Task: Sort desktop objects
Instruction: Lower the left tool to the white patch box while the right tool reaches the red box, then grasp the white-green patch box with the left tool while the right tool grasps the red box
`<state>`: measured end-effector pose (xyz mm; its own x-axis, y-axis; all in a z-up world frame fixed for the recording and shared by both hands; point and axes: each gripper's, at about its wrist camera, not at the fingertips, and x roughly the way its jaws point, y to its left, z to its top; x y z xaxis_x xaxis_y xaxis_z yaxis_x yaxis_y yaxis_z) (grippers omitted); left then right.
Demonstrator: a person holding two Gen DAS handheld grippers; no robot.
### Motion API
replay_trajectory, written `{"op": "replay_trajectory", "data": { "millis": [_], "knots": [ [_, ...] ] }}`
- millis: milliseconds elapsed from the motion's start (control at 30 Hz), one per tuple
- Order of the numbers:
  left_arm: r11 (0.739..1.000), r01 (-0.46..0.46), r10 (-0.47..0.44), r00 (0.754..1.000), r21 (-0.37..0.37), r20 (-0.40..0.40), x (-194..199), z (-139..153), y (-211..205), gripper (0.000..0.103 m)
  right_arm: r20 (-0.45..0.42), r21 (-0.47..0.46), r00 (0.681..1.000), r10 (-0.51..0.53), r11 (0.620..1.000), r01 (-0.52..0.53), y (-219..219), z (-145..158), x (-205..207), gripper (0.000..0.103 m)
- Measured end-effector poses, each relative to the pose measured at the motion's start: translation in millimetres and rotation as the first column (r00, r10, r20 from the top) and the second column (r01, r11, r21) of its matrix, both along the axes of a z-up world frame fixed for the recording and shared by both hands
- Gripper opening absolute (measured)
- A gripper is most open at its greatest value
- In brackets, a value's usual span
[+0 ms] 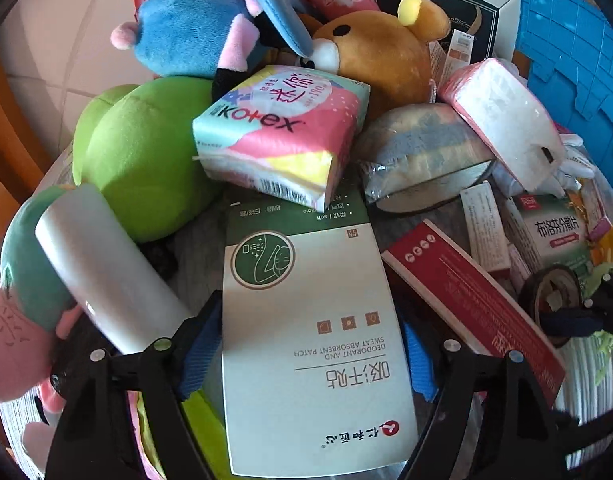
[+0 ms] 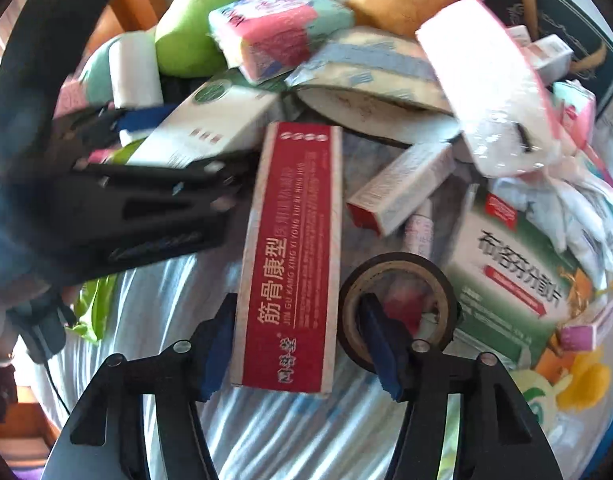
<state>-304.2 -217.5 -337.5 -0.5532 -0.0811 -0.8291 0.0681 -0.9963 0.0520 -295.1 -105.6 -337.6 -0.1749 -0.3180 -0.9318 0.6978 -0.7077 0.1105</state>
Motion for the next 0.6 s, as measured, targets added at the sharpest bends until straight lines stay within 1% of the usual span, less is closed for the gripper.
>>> {"op": "replay_trajectory", "data": {
  "millis": [67, 133, 267, 333, 400, 433, 533, 600],
  "knots": [
    [1.0, -0.001, 0.001, 1.0, 0.004, -0.018, 12, 7, 0, 0.078, 0.002, -0.032, 1.0, -0.006, 0.999, 0.006, 7, 10, 3, 0.055],
    [1.0, -0.001, 0.001, 0.999, 0.0, -0.042, 22, 17, 1, 0.078, -0.026, -0.043, 1.0, -0.007, 0.999, 0.006, 11, 21, 10, 0.054],
    [1.0, 0.003, -0.004, 0.996, -0.014, -0.094, 37, 39, 1, 0.078, -0.131, -0.028, 0.991, 0.01, 1.0, -0.014, 17, 39, 28, 0.054],
    [1.0, 0.01, -0.012, 0.993, -0.019, -0.119, 43, 48, 0, 0.078, -0.182, -0.016, 0.983, 0.019, 1.0, -0.022, 37, 50, 25, 0.054],
    [0.999, 0.021, -0.025, 0.99, -0.028, -0.142, 39, 61, 5, 0.078, -0.239, -0.003, 0.971, 0.024, 1.0, -0.025, 40, 60, 35, 0.054],
    [0.999, 0.031, -0.036, 0.987, -0.033, -0.155, 37, 70, 10, 0.078, -0.265, -0.002, 0.964, 0.025, 1.0, -0.027, 74, 61, 23, 0.054],
    [0.996, 0.066, -0.076, 0.975, -0.058, -0.21, 37, 97, 29, 0.078, -0.344, -0.022, 0.939, -0.008, 1.0, 0.0, 82, 95, 42, 0.054],
    [0.993, 0.094, -0.108, 0.964, -0.069, -0.244, 35, 117, 38, 0.078, -0.401, -0.047, 0.915, -0.045, 0.998, 0.029, 89, 116, 40, 0.054]
  ]
}}
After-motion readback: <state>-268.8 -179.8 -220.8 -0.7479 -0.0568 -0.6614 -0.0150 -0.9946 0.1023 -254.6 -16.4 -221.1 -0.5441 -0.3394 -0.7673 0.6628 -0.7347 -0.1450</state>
